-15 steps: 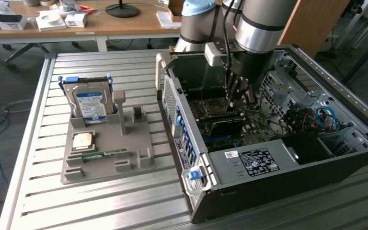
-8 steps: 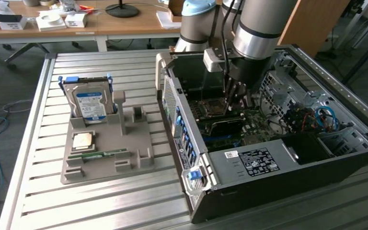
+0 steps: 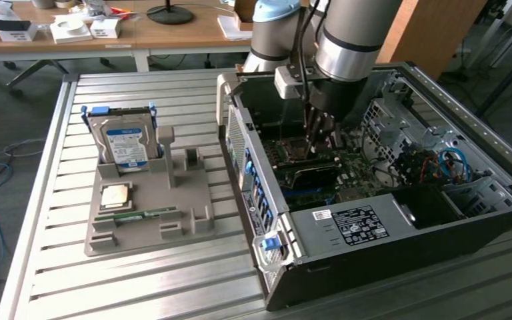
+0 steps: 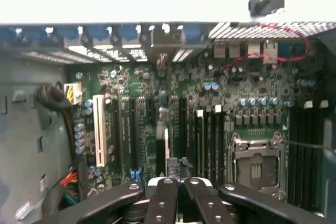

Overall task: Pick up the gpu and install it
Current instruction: 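Press down on the gpu until it lock into place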

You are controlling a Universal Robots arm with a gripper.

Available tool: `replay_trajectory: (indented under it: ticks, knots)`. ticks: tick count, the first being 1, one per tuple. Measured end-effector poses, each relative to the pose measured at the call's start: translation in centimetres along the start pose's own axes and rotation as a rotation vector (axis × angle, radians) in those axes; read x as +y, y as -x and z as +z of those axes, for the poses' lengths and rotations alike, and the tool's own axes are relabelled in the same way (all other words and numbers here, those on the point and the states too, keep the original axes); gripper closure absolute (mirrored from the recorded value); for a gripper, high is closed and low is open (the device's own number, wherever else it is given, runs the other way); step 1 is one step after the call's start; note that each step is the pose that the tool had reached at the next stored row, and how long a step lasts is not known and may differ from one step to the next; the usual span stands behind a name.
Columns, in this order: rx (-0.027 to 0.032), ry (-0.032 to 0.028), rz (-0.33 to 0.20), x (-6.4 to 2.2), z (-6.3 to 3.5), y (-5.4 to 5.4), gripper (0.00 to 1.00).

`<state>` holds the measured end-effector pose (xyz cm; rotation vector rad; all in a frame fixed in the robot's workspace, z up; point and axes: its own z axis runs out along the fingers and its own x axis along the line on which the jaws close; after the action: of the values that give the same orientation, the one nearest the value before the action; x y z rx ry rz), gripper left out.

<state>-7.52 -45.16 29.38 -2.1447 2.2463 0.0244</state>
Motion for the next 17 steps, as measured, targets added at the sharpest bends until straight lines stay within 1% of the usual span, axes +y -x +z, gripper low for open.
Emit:
replay_trajectory:
  ticks: [3, 8, 12, 13, 14, 15, 17]
  knots:
    - [0.0000, 0.0000, 0.000, 0.23, 0.11, 0.2, 0.89]
    - [0.0002, 0.0000, 0.000, 0.29, 0.86, 0.2, 0.89]
    - [0.0008, 0.0000, 0.000, 0.44, 0.95, 0.2, 0.89]
    - [0.0012, -0.0001, 0.000, 1.11, 0.98, 0.2, 0.89]
    - [0.0028, -0.0001, 0.000, 1.32, 1.17, 0.2, 0.89]
    - [0.0037, -0.0001, 0.000, 1.32, 1.41, 0.2, 0.89]
    - [0.0037, -0.0001, 0.000, 1.32, 1.41, 0.2, 0.89]
